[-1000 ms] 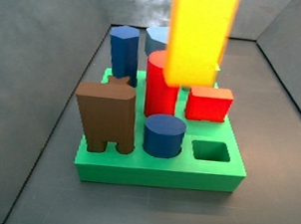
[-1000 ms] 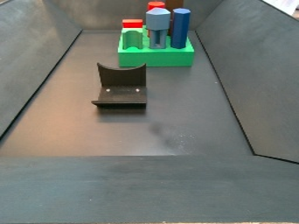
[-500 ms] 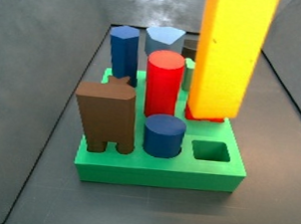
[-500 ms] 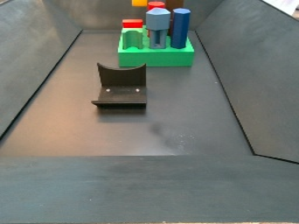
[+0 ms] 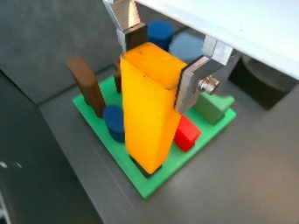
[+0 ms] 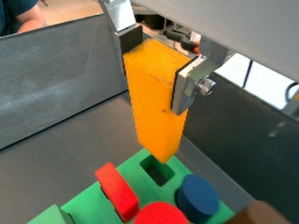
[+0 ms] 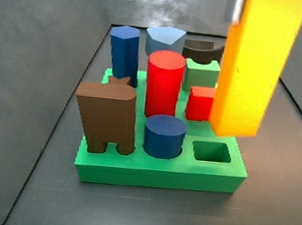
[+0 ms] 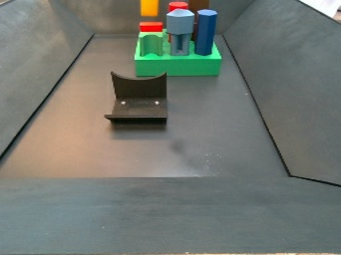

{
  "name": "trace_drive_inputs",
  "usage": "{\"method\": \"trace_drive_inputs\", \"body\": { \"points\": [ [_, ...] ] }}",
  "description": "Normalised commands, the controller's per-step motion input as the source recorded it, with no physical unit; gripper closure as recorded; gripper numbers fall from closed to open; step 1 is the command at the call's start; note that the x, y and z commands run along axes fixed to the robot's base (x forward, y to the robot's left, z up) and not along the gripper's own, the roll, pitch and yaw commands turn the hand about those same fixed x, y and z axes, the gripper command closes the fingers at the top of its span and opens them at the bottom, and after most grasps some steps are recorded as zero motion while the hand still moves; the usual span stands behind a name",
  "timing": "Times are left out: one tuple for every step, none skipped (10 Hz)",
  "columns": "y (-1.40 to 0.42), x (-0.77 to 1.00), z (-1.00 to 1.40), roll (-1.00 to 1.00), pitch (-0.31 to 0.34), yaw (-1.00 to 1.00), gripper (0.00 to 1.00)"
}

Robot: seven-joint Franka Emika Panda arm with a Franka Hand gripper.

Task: Pick up the rectangle object. Move up. Move to above the board. Insert the rectangle object.
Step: Insert the rectangle object.

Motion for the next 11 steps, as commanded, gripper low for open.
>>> {"method": "trace_drive_inputs", "body": {
  "points": [
    [0.01,-0.16,-0.65,0.22,-0.203,0.11,1.00],
    [0.09,-0.63,-0.62,0.23,-0.221,0.09,1.00],
    [0.08,-0.57,-0.22,0.07,-0.116,0.00,1.00],
    [0.00,0.00,-0.06,0.00,0.000,0.00,1.00],
    [-0.09,0.04,-0.13,0.00,-0.021,0.00,1.00],
    [-0.17,0.24,-0.23,0.00,-0.039,0.00,1.00],
    [-0.11,0.36,-0.35,0.00,-0.026,0.00,1.00],
    [0.00,0.21,-0.39,0.00,-0.049,0.00,1.00],
    [0.00,0.08,-0.39,0.00,-0.047,0.02,1.00],
    [0.09,0.00,-0.42,0.02,-0.066,0.00,1.00],
    [0.19,-0.20,-0.46,0.08,-0.046,0.00,1.00]
  ]
}}
